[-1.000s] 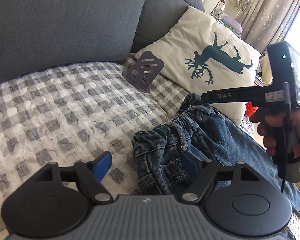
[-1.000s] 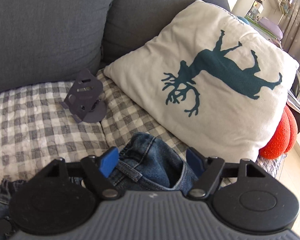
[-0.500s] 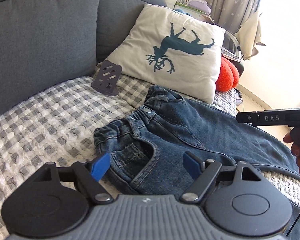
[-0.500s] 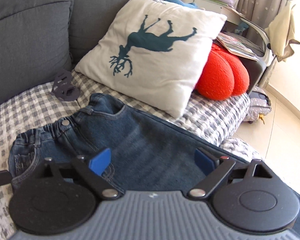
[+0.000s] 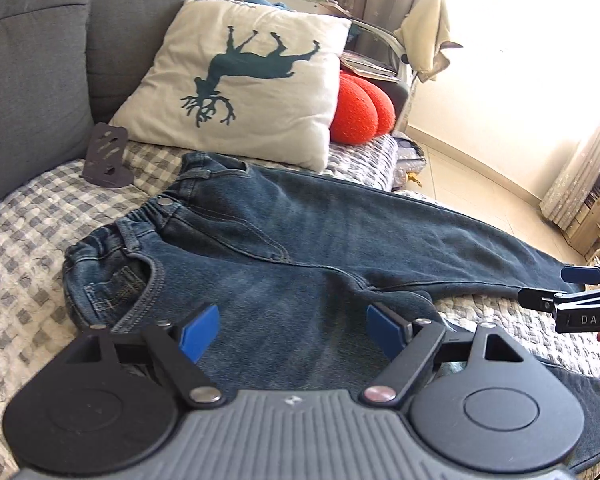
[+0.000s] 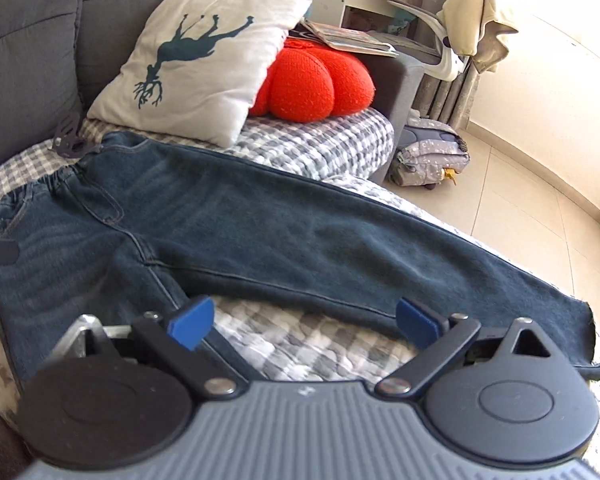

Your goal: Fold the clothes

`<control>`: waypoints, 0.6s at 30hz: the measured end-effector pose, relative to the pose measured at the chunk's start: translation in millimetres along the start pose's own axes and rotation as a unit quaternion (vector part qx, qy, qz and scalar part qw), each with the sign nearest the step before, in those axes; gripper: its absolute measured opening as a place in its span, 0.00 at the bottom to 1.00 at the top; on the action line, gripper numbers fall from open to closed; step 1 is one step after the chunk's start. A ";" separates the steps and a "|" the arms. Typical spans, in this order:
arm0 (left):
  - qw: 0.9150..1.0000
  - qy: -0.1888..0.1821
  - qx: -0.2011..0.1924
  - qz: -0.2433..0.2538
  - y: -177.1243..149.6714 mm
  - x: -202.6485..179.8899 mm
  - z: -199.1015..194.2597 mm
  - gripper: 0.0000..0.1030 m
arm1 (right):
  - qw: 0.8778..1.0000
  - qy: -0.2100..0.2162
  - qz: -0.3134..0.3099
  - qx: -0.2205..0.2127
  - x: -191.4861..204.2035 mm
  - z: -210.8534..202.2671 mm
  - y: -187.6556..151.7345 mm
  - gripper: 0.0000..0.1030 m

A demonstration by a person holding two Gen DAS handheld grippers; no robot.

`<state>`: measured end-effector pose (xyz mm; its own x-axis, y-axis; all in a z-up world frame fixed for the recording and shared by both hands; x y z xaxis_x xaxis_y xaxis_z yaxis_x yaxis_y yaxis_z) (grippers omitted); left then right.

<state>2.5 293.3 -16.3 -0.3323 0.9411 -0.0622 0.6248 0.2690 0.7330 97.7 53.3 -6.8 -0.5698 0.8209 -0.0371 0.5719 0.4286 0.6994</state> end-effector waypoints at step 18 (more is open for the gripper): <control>0.966 -0.139 0.081 0.200 -63.6 -167.7 16.9 0.79 | 0.994 -0.035 0.104 0.013 -82.4 -51.9 -134.1 0.95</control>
<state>30.4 121.8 -63.9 0.1476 0.9890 0.0088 0.7745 -0.1212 0.6209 37.4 -91.4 -60.5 -0.3947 0.9171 0.0560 0.6895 0.2553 0.6778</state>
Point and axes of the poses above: each gripper's, at about its wrist camera, not at the fingertips, and z roughly the way its jaws point, x to its left, y to its top, the point moved 8 cm from there along z, roughly the way its jaws point, and after that the axes turned 10 degrees about y, right-handed, at the moved point
